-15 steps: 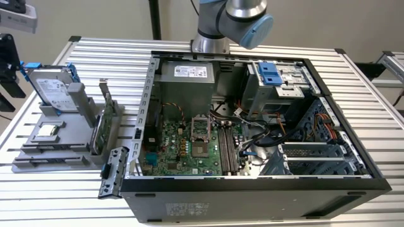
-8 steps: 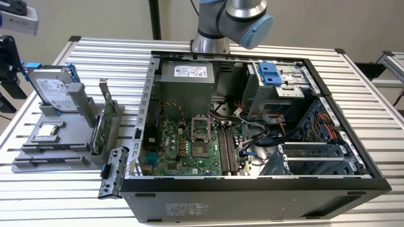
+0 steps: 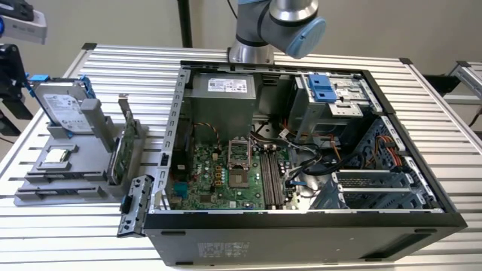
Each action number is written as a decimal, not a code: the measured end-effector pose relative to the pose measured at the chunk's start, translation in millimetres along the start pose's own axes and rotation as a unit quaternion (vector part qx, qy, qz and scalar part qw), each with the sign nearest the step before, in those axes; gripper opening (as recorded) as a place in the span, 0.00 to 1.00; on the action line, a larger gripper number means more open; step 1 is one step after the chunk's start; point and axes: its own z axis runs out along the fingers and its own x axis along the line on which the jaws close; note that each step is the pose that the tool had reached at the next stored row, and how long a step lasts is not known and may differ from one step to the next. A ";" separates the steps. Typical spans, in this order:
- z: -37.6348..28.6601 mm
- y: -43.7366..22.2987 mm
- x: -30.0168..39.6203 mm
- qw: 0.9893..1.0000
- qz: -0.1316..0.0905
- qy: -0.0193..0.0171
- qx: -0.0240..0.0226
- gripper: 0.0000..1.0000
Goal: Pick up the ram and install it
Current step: 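Insert the ram into the slot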
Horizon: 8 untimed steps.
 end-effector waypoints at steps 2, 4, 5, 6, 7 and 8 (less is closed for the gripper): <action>0.3 0.0 0.0 1.000 0.000 0.000 0.000 1.00; 0.4 0.0 0.0 1.000 0.000 0.000 0.000 1.00; 0.6 0.0 0.0 1.000 0.000 0.000 0.000 1.00; 0.8 0.0 0.0 1.000 0.000 0.000 0.000 1.00; 1.0 0.0 0.0 1.000 0.000 0.000 0.000 1.00; 1.5 0.0 0.0 1.000 0.000 0.000 0.000 1.00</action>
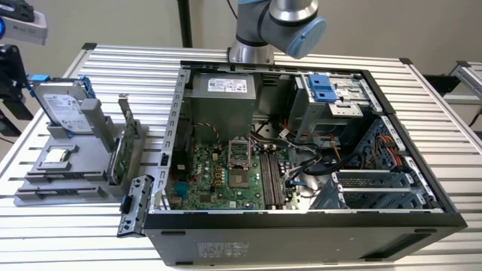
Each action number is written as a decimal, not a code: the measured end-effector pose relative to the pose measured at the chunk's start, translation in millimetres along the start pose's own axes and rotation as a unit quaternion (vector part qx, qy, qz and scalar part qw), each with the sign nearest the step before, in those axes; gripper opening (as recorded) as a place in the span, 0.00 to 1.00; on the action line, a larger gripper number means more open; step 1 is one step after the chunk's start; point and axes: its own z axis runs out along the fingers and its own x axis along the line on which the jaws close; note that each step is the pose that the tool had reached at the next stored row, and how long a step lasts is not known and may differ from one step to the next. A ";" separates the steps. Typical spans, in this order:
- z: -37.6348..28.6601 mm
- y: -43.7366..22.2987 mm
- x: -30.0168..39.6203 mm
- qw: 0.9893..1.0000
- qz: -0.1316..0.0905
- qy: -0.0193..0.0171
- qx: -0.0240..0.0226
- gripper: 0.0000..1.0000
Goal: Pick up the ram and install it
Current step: 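Insert the ram into the slot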
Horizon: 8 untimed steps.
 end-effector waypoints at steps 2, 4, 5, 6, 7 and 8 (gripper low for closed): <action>1.0 0.0 0.0 1.000 0.000 0.000 0.000 1.00; 2.4 0.0 0.1 1.000 0.000 0.000 0.000 1.00; 3.4 0.0 0.1 1.000 0.000 0.000 0.000 1.00; 4.6 0.0 0.1 1.000 0.000 0.000 0.000 1.00; 6.0 -0.1 0.2 1.000 0.000 0.000 0.000 1.00; 7.6 -0.1 0.2 1.000 0.000 0.000 0.000 1.00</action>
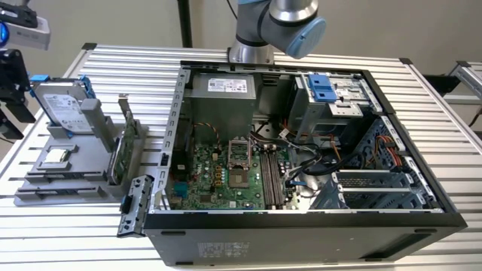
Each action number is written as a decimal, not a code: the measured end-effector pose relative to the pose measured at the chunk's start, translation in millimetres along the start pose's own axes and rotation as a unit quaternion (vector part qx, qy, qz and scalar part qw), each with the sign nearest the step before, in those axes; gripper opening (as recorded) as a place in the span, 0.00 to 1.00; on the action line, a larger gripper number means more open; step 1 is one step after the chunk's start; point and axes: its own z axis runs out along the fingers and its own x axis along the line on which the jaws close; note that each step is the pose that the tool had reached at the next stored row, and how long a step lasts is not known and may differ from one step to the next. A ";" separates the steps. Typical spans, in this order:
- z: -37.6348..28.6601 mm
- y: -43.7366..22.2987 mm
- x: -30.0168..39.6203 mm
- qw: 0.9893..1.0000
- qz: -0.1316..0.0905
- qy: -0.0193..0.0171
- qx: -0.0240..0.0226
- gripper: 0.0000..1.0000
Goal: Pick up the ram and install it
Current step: 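Insert the ram into the slot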
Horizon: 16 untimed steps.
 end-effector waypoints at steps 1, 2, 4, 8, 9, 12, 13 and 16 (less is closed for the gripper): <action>1.7 0.0 0.0 1.000 0.000 0.000 0.000 1.00; 3.2 0.0 0.1 1.000 0.000 0.000 0.000 1.00; 6.1 -0.1 0.1 1.000 -0.001 0.000 0.000 1.00; 10.6 -0.1 0.2 1.000 -0.005 0.000 0.000 1.00; 11.5 -0.1 0.3 1.000 -0.006 0.000 0.000 1.00; 14.8 -0.1 0.4 1.000 -0.008 0.000 0.000 1.00; 15.8 -0.1 0.5 1.000 -0.009 0.000 0.000 1.00; 18.8 -0.2 1.0 1.000 -0.011 0.000 0.000 1.00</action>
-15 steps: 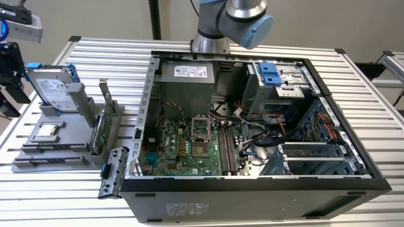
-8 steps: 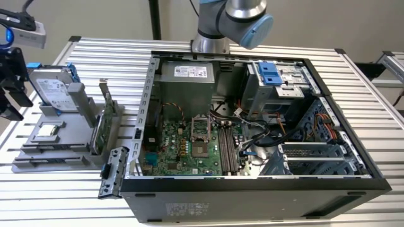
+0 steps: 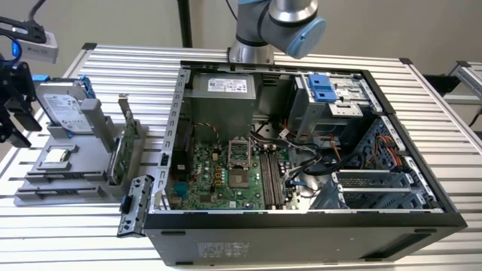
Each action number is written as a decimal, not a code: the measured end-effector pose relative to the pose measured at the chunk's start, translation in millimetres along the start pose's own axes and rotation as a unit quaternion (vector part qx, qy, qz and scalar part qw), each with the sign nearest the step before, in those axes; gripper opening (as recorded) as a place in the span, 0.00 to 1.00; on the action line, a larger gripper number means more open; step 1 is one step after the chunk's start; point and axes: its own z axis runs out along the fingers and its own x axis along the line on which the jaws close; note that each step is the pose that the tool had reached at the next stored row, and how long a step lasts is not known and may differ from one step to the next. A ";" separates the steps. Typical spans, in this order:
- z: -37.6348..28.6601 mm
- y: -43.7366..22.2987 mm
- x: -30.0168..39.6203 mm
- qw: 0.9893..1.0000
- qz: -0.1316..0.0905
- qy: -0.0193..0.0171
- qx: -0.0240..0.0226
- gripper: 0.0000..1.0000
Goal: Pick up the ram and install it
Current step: 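Insert the ram into the slot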
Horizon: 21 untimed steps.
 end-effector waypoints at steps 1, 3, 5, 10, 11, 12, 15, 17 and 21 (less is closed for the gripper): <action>0.9 0.0 0.2 1.000 -0.001 0.000 0.000 1.00; 2.8 -0.1 0.8 1.000 -0.002 0.000 0.000 1.00; 4.8 -0.1 1.6 1.000 -0.003 0.000 0.000 1.00; 10.6 -0.3 3.8 1.000 -0.009 0.000 0.000 1.00; 12.0 -0.3 4.2 1.000 -0.010 0.000 0.000 1.00; 13.3 -0.3 4.4 1.000 -0.012 0.000 0.000 1.00; 17.4 -0.4 5.0 1.000 -0.017 0.000 0.000 1.00; 20.2 -0.4 5.6 1.000 -0.021 0.000 0.000 1.00; 25.9 -0.5 5.9 1.000 -0.022 0.000 0.000 1.00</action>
